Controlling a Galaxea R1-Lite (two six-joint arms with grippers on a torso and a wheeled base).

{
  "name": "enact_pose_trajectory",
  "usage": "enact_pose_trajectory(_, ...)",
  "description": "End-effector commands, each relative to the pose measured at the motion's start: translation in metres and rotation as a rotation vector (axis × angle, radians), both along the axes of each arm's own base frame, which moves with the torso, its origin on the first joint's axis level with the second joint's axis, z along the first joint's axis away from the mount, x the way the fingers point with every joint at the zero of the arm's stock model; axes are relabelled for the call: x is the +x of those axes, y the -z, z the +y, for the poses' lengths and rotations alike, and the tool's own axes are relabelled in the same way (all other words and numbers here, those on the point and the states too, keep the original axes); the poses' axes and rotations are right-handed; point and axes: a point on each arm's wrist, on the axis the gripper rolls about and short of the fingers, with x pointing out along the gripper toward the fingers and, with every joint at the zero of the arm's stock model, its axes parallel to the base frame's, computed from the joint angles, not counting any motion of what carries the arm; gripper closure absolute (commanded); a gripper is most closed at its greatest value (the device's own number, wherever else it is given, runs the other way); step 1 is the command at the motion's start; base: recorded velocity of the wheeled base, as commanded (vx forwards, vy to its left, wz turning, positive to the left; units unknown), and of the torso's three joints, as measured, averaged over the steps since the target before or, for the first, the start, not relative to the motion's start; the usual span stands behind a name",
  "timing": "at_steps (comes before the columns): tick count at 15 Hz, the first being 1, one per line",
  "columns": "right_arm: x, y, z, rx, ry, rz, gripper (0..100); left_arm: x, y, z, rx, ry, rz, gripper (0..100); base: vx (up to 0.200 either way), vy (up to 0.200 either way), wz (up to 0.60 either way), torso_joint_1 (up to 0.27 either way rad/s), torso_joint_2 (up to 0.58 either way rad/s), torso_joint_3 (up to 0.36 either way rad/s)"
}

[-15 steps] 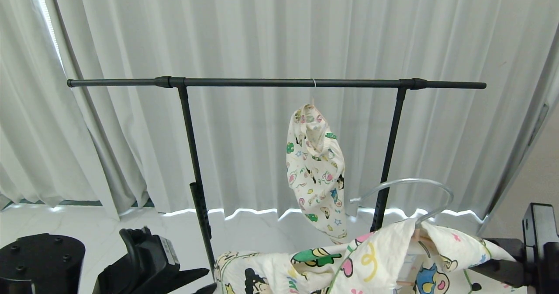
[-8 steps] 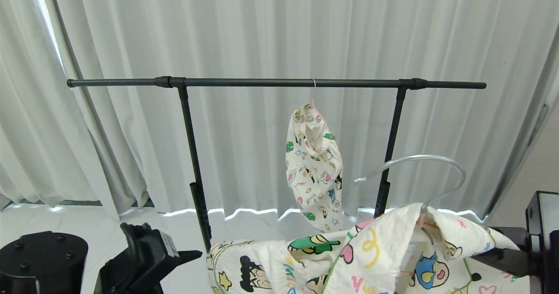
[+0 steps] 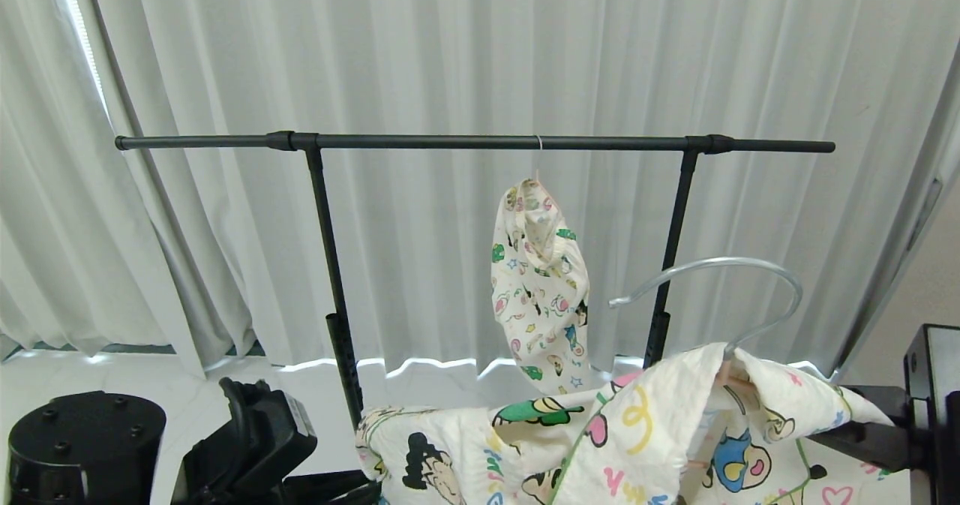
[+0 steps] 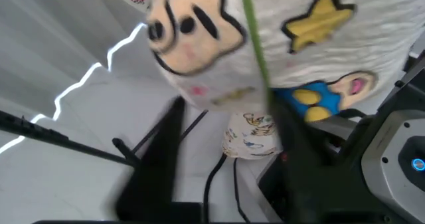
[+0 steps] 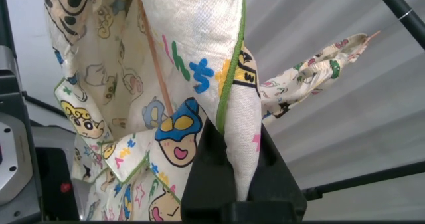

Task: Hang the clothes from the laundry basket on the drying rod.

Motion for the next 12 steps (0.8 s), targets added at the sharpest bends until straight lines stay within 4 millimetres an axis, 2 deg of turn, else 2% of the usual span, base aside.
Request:
enact_pose_trajectory(1,0.000,0.001,0.001,-0.002,-0.001,0.002,100,0.001,0.001,0.002,0.002,-0.017,0.002,100,0.000,0.000,0.00,0.000,0.00,0.000)
enact_pose_trajectory(7,0.002,0.004,-0.002,-0.011,0.025,0.011,100,0.007,0.001,0.013,0.003,-0.099,-0.001,100,0.000,0.000,0.00,0.000,0.00,0.000)
enact_pose_trajectory(9,0.004,0.006,-0.005,-0.016,0.051,0.017,100,0.011,-0.004,0.029,-0.011,-0.209,-0.026,100,0.000,0.000,0.00,0.000,0.00,0.000)
enact_pose_trajectory(12,0.006,0.013,-0.008,-0.032,0.076,0.034,100,0.005,-0.017,0.039,-0.052,-0.267,-0.101,100,0.000,0.000,0.00,0.000,0.00,0.000)
